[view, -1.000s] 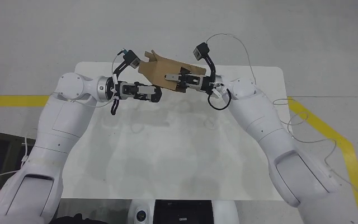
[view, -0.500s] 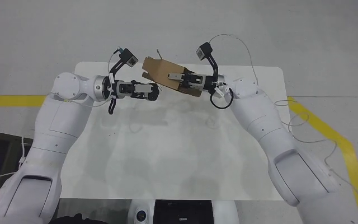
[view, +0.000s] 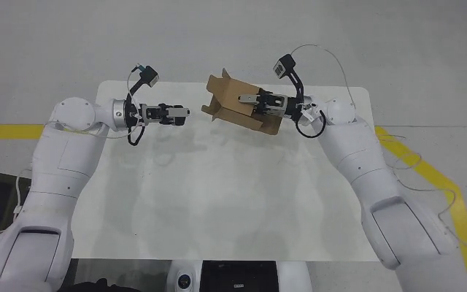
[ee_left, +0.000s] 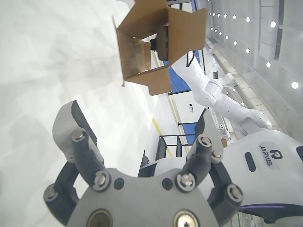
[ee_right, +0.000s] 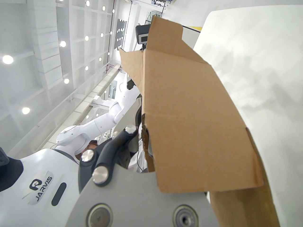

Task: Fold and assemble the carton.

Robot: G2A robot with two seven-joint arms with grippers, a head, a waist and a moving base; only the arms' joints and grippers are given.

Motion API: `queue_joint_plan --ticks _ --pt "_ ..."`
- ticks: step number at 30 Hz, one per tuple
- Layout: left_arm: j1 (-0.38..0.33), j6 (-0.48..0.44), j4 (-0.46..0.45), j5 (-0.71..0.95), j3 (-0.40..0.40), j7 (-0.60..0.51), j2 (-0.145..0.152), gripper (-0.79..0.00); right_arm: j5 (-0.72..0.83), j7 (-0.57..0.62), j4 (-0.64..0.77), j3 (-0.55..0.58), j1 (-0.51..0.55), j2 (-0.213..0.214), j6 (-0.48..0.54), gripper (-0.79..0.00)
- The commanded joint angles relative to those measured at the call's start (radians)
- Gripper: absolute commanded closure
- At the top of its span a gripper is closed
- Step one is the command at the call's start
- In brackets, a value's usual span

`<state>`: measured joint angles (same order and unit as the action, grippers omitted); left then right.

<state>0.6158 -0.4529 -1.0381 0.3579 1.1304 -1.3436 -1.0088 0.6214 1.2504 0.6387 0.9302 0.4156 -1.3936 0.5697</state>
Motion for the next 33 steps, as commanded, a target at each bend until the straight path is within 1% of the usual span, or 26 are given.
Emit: queue_joint_plan --ticks 1,8,15,20,26,33 --pt "-0.005 -0.006 0.008 -0.022 -0.016 0.002 -0.003 -0.785 0.0 0.012 0.039 0.017 0.013 0.013 -0.012 0.0" --pt "-0.033 0.007 0.039 -0.055 -0.068 0.029 -0.018 -0.785 -0.001 0.078 0.202 0.053 0.072 0.051 -0.078 0.0" --pt "-0.053 0.016 0.077 -0.056 -0.098 0.045 -0.03 -0.785 0.009 0.099 0.279 0.068 0.102 0.07 -0.099 0.0" --pt "-0.063 0.011 0.088 -0.051 -0.114 0.039 -0.036 -0.785 0.025 0.099 0.303 0.054 0.106 0.069 -0.099 0.0" --pt "-0.069 0.006 0.079 -0.041 -0.134 0.026 -0.044 -0.785 0.038 0.086 0.305 0.026 0.102 0.061 -0.086 0.0" --pt "-0.077 0.008 0.066 -0.006 -0.136 0.007 -0.048 -0.785 0.047 0.081 0.298 -0.013 0.098 0.05 -0.081 0.0"
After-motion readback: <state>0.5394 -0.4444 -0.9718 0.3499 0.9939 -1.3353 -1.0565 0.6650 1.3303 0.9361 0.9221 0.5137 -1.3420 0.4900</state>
